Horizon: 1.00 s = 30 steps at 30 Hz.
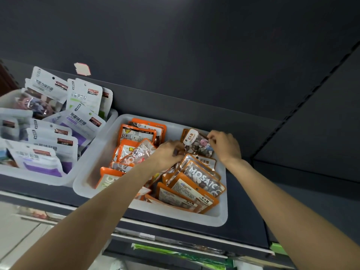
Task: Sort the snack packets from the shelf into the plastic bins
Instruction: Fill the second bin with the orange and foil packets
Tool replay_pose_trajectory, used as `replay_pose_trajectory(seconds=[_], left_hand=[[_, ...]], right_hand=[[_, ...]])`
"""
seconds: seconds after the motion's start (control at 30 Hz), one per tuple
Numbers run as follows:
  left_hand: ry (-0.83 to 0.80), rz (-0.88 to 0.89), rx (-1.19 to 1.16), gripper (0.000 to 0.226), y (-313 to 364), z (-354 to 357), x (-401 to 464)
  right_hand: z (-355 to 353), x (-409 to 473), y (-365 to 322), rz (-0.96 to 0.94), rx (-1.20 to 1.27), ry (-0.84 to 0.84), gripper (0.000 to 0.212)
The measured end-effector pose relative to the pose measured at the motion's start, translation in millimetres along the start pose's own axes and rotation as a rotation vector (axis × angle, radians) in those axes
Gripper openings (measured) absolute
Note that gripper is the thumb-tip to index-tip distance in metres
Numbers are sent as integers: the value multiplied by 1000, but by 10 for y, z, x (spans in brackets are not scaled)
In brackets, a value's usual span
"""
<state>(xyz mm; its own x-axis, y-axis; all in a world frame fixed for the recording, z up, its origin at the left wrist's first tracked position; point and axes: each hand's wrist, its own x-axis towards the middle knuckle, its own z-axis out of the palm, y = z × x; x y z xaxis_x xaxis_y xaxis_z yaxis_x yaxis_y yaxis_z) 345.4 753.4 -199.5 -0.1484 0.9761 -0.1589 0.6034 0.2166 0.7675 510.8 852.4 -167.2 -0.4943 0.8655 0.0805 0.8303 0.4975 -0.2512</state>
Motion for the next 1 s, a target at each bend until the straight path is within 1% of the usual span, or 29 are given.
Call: replay_pose_trajectory(seconds=[0.07, 0.13, 0.2, 0.23, 0.37, 0.43, 0.5, 0.53, 0.57, 0.63, 0.67, 0.73, 0.77, 0.8, 0.83, 0.9, 1.0], left_hand=[[-36, -30, 19, 37, 7, -4, 24], [-84, -38, 88, 39, -2, 3, 43], [-95, -37, 153, 40, -2, -1, 51], [-88, -37, 159, 39, -1, -5, 55], [-91, -45, 90, 38, 6, -27, 48], [-99, -36, 63, 36, -10, -44, 62], [-95, -34, 16, 35, -12, -73, 71], [-95, -37, -13, 34, -15, -86, 73], [-98, -37, -31, 32, -19, -93, 75], [-109, -34, -33, 31, -24, -93, 66], [-114, -29, -32, 31, -27, -86, 58], [-117, -29, -44, 32, -38, -77, 47], [-118, -31, -54, 32, -40, -77, 45], [-119, -30, -59, 33, -40, -81, 46], [-119, -30, -63, 34, -35, -86, 49], [-119, -40, -78, 36, -30, -86, 61], [-116, -67, -77, 38, -45, -72, 88]], right_hand=[[47, -7, -11, -18, 83, -18, 19], [79, -44, -13, 4, 136, -16, 29], [91, -83, -3, 14, 126, -53, 38], [91, -92, 4, 14, 100, -72, 39], [50, -105, -9, -22, -28, -61, 29], [37, -117, -49, -9, -13, 10, 22], [34, -112, -59, 68, 53, 97, 14], [39, -105, -55, 101, 50, 86, 11], [44, -103, -58, 118, 15, 31, 11], [61, -106, -70, 138, -46, -76, 27], [56, -104, -78, 143, -41, -87, 37], [26, -76, -108, 125, 44, -39, 50], [6, -53, -125, 93, 87, -2, 51], [-8, -27, -137, 53, 105, 20, 47], [-11, -1, -139, 13, 95, 23, 38], [-7, 21, -125, -34, 40, -29, 23], [14, -8, -77, -62, -12, -124, 25]])
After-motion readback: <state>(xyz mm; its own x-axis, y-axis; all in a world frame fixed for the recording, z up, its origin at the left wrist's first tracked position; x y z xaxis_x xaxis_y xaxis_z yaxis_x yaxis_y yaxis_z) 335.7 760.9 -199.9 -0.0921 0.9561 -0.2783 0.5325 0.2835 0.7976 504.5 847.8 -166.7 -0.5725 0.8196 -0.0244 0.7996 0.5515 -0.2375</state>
